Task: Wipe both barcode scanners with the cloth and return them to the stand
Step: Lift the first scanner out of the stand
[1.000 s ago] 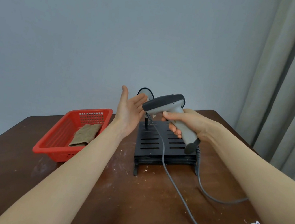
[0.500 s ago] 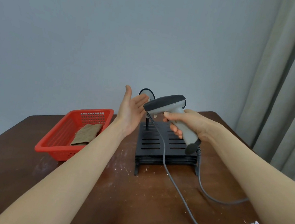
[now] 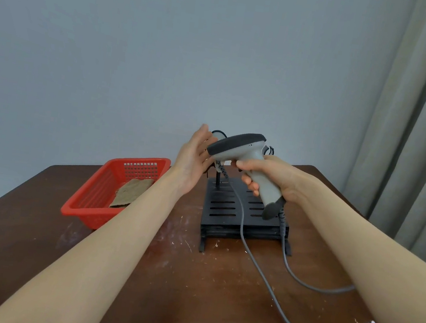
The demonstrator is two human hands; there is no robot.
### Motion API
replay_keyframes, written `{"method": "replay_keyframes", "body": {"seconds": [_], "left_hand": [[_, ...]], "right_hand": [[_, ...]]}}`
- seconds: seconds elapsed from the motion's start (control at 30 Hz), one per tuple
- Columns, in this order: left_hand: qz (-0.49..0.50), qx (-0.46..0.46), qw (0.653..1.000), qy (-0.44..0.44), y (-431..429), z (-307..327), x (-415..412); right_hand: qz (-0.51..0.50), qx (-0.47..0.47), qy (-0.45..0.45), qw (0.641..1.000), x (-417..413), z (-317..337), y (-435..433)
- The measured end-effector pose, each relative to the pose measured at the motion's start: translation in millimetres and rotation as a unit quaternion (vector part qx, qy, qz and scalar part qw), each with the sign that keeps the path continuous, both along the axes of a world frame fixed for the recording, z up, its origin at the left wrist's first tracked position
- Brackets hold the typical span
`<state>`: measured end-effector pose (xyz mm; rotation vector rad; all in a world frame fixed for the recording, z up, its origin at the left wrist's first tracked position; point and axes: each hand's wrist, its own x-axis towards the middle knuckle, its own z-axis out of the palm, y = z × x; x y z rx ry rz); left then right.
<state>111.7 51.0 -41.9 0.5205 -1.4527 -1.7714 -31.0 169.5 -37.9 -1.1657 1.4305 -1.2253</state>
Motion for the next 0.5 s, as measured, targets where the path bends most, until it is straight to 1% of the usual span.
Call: {"method": "replay_keyframes", "body": {"seconds": [0.13,0.23,0.3,0.4,0.5], "left_hand": [[0.007,-0.073,0.996,-0.044,4,6,0],[0.020,-0.142,0.986,-0.088,7,9,-2],[0.046,-0.212,0.970,-0.110,9,13,-4],[0.061,-0.324,0.933,-0.145,10,23,-10],[0.063,-0.383,0.903,-0.187,10,31,-19]], "right_hand": [[-0.005,0.009,-0.020,1.000,1,3,-2],[-0.007,0.013,-0.017,1.000,2,6,-3],[-0.015,0.016,-0.016,1.000,1,7,-3],[-0.042,0.020,-0.024,0.999,-1,9,-2],[-0.059,0.021,-0.041,0.997,-3,11,0]]}}
